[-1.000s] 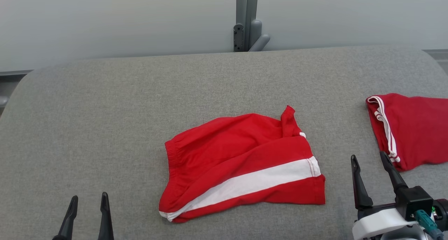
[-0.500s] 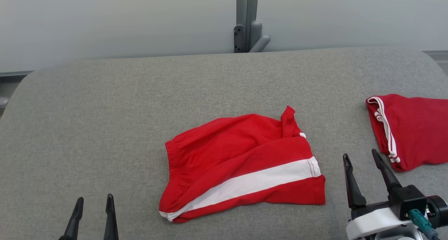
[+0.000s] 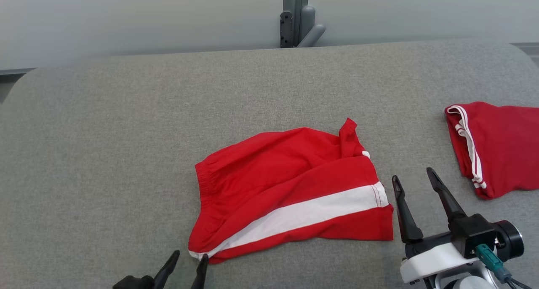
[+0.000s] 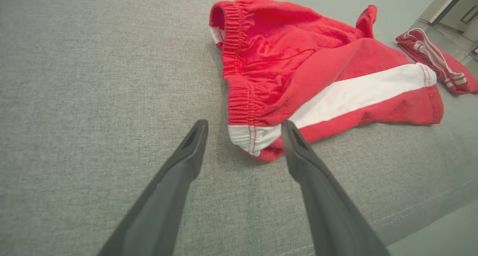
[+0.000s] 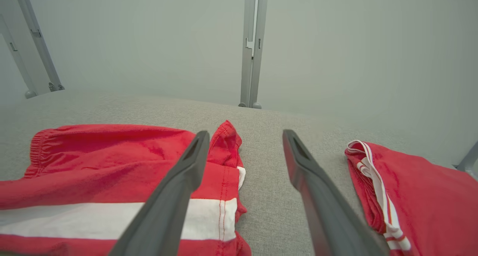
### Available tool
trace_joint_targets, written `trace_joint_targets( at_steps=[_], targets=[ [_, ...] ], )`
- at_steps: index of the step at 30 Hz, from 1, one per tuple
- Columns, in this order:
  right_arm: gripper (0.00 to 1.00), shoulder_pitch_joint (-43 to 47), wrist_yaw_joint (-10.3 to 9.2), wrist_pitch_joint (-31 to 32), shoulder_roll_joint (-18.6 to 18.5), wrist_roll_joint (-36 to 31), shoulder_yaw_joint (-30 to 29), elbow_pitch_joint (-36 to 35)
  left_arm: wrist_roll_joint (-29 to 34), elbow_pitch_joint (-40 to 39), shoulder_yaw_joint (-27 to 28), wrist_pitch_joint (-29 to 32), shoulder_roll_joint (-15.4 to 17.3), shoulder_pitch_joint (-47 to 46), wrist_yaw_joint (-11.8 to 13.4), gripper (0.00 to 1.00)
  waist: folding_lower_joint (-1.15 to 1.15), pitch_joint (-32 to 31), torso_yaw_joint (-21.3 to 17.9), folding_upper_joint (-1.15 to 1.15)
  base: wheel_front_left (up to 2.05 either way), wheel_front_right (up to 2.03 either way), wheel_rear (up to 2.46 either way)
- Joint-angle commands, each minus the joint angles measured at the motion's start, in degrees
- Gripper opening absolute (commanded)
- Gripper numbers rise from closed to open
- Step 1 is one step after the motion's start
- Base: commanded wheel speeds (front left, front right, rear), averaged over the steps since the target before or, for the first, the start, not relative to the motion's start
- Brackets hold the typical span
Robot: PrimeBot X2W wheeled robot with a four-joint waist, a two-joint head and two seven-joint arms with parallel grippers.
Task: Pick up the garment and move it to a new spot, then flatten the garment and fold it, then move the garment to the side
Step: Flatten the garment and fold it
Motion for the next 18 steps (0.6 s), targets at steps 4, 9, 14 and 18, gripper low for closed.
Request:
trace_joint_targets(
  at_steps=[4, 9, 14, 18],
  targets=[
    [1.0, -1.3, -0.09, -0.1, -0.1, -0.4, 0.9, 0.1, -5.2, 3.4, -5.5, -0.1, 2.9, -5.4, -0.1, 1.0, 0.0, 2.6, -0.3, 0.0, 0.0, 0.0, 0.0],
    [1.0, -1.7, -0.09, -0.1, -0.1, 0.0, 1.2, 0.3, -11.1, 6.6, -10.9, -0.1, 5.6, -9.5, -0.1, 1.0, 0.0, 4.1, -1.0, 0.0, 0.0, 0.0, 0.0],
    [1.0, -2.0, -0.09, -0.1, -0.1, 0.0, 1.2, 0.5, -14.2, 6.9, -13.6, -0.1, 7.3, -11.2, -0.1, 1.0, 0.0, 4.5, -1.4, 0.0, 0.0, 0.0, 0.0],
    [1.0, -1.6, -0.09, -0.1, -0.1, -0.1, 1.6, 1.2, -15.2, 6.7, -14.7, -0.1, 7.8, -11.5, -0.1, 0.54, 0.0, 4.6, -1.4, 0.0, 0.0, 0.0, 0.0]
  ],
)
